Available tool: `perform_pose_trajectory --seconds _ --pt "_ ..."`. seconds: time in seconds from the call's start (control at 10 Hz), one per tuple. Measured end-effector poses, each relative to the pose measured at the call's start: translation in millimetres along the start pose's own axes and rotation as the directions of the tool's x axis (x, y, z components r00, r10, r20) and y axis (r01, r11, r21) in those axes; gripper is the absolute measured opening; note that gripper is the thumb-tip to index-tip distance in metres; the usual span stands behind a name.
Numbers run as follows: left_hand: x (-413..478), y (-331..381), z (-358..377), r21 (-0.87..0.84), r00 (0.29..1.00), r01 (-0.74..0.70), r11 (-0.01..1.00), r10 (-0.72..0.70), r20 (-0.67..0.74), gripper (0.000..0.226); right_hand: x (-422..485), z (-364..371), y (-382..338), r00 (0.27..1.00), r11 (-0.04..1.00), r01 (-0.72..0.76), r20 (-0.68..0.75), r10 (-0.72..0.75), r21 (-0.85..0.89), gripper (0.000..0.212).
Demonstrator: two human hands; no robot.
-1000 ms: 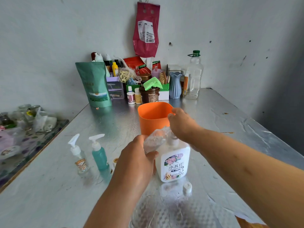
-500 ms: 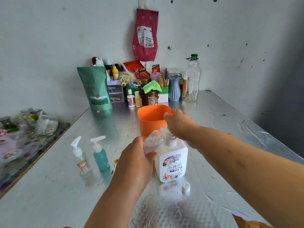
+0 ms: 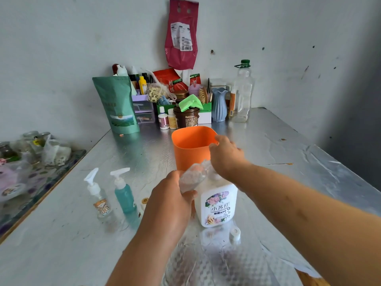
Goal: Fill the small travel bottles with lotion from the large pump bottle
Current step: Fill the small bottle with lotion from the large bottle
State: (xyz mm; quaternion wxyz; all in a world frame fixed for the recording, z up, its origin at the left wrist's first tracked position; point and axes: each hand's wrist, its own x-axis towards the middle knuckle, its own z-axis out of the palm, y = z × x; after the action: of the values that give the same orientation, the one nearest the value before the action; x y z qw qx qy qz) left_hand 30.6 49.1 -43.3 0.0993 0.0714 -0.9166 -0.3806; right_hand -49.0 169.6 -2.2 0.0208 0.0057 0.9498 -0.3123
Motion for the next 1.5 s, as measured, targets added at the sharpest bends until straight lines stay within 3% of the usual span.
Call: perform_pose_trajectory --seconds 0.3,0.5,0.7,0.9,1.1,1.3,1.5 --pt "-5 7 -7 0.02 1.0 -0.018 1.0 0.018 -0.006 0.026 22 2 -1 0.992 0.959 -0.128 0.016 0.128 0.253 0.048" --pt "-5 7 -7 0.006 1.0 -0.026 1.0 0.026 -0.017 0.026 10 -8 -5 0.997 0.99 -0.066 0.053 0.06 0.126 0.015" --pt "-3 3 -3 -0.001 1.0 -0.02 1.0 0.02 -0.004 0.033 -3 -13 -6 0.999 1.0 -0.005 0.048 0.007 -0.023 0.038" --pt "-1 0 -1 -0.01 1.0 -0.006 1.0 0.006 0.008 0.029 3 1 -5 0.999 0.997 -0.039 -0.024 0.041 0.065 0.054" --pt "-7 9 -9 0.02 1.0 -0.011 1.0 0.011 0.005 0.025 -4 -10 -4 0.999 0.999 0.008 0.053 -0.01 0.033 0.035" --pt "-10 14 -12 0.064 1.0 -0.004 0.998 0.005 -0.015 0.029 -7 -16 -7 0.997 0.996 0.074 0.037 -0.072 -0.04 0.036" --pt "-8 11 -10 0.037 1.0 -0.01 0.999 0.01 -0.008 0.026 -8 -16 -8 0.998 0.997 0.049 0.052 -0.046 -0.058 0.038"
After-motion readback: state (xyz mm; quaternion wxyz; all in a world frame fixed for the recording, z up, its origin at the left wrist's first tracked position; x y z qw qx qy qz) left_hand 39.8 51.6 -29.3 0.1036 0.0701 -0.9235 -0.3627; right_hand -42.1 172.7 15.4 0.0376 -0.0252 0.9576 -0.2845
